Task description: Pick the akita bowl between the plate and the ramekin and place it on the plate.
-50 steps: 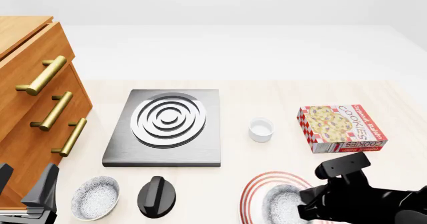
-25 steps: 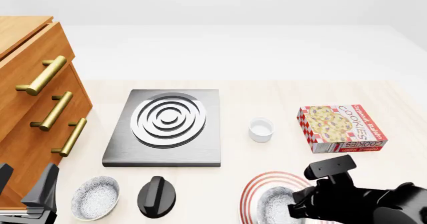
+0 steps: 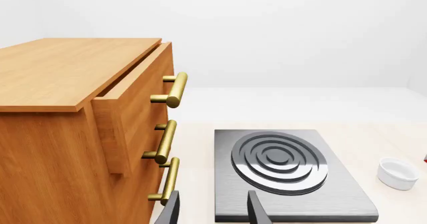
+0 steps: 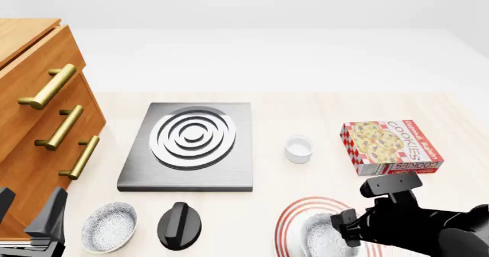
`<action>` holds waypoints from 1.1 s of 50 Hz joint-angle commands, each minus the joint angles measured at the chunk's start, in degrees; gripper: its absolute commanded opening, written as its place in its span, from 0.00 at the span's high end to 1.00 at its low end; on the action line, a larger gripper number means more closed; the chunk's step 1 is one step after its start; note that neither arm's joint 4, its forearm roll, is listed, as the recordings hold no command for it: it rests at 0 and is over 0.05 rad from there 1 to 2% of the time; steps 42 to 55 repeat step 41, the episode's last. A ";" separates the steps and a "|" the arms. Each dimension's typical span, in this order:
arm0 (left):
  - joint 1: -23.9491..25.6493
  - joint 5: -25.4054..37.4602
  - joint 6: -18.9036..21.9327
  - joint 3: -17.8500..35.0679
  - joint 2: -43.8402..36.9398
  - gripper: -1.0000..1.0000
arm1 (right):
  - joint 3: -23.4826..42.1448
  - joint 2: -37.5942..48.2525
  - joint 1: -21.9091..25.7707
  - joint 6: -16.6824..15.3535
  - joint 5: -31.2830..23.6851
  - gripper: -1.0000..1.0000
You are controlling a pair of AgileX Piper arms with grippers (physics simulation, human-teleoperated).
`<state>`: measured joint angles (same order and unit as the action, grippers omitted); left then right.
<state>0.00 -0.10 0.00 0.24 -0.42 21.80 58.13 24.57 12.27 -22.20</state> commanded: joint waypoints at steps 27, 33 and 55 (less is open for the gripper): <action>0.00 0.00 0.00 0.00 0.00 0.00 | 21.31 -19.82 -6.86 -4.74 -27.05 0.00; 0.00 0.00 0.00 0.00 0.00 0.00 | 21.12 -20.50 -7.34 -4.64 -27.08 0.00; 0.00 0.00 0.00 0.00 0.00 0.00 | 20.40 -20.06 -6.77 -4.41 -26.35 0.00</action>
